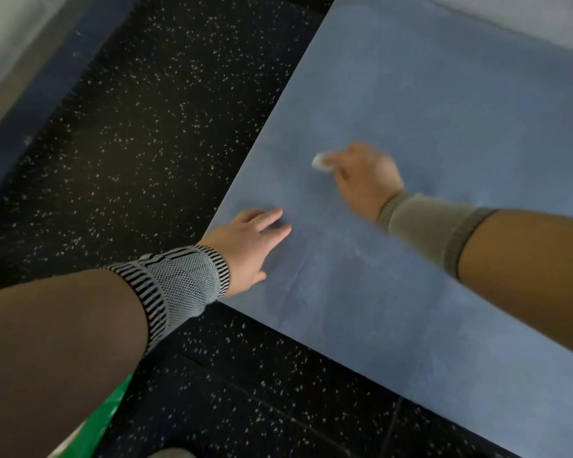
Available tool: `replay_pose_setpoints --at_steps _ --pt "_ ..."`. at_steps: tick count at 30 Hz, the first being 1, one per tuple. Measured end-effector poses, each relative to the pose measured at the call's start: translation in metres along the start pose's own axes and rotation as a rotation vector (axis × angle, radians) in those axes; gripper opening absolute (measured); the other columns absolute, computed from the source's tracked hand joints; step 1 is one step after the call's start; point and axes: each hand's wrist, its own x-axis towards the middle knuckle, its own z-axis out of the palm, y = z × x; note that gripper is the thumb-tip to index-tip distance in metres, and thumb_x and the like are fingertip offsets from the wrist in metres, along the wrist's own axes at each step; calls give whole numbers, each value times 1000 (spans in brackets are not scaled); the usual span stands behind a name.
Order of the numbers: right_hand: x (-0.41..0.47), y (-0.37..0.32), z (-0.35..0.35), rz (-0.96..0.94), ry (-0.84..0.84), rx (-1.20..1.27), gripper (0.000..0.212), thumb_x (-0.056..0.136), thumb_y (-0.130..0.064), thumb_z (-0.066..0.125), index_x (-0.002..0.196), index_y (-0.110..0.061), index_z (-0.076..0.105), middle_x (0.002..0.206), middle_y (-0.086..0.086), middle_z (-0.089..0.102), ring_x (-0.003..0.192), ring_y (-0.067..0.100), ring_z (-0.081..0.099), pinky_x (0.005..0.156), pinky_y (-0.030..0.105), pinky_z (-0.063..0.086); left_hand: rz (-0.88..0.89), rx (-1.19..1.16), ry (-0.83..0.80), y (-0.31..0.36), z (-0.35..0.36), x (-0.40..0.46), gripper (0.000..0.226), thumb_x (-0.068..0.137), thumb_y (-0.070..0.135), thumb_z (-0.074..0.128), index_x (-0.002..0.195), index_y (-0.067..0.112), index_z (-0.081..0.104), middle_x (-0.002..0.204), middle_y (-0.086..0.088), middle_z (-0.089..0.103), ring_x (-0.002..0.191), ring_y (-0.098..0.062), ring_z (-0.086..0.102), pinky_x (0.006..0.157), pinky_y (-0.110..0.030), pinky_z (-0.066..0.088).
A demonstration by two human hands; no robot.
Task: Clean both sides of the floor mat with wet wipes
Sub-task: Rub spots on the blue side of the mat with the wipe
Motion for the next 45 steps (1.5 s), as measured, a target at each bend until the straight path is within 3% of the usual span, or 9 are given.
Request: replay_pose_setpoints --at_steps 8,12,16,22,25,30,36,42,45 --pt "-33 -56 22 -127 -249 70 17 94 -15 50 102 -9 64 89 15 56 71 27 51 58 35 41 14 -25 1 -3 2 1 87 90 41 62 154 26 6 161 9 -7 146 -16 1 117 -34 21" --pt "14 -21 11 16 -59 -50 26 96 -16 45 111 -15 66 100 15 56 84 29 54 66 32 37 9 -61 28 -3 3 -1 85 89 37 64 154 24 10 159 11 -6 146 -15 2 116 -33 23" --pt "6 -38 24 39 -65 9 28 95 -34 52 71 -20 50 71 -3 46 63 18 43 57 28 31 17 -69 60 -3 1 -3 84 87 37 67 152 24 16 157 8 -1 145 -14 8 114 -33 31" --pt "39 -37 24 -97 -99 -53 31 98 -18 42 122 -19 61 105 11 52 87 30 55 69 33 41 23 -95 76 -3 3 -4 81 88 35 66 151 22 18 156 9 2 144 -13 9 115 -32 29" --pt "58 -29 22 140 -26 -68 30 99 -27 42 114 -8 59 97 10 51 82 25 51 64 27 30 22 -102 72 -2 3 -4 80 88 34 67 151 21 18 156 9 1 144 -13 8 113 -33 34" --pt "23 -85 34 -270 -230 -10 33 100 -25 37 118 -14 62 97 8 50 75 23 48 64 29 34 18 -100 66 -1 1 -2 84 87 36 67 152 22 15 153 9 7 142 -15 11 112 -33 34" --pt "99 -48 23 77 -84 -173 33 99 -16 38 127 -11 54 111 12 49 94 28 53 73 30 38 31 -103 54 -4 3 -4 81 90 35 64 153 22 15 157 12 -3 145 -12 4 113 -31 33" --pt "60 -93 39 -380 -295 -93 30 99 -20 42 124 -20 58 107 5 51 90 23 55 77 33 49 13 -126 9 -6 2 -3 82 92 36 61 154 22 10 160 11 -7 146 -10 -3 118 -34 26" --pt "88 -71 30 -214 -206 -72 29 98 -26 42 119 -16 59 99 3 51 87 20 55 69 24 40 20 -122 7 -5 3 -3 82 92 35 61 155 22 10 160 12 -9 146 -9 -4 118 -31 23"
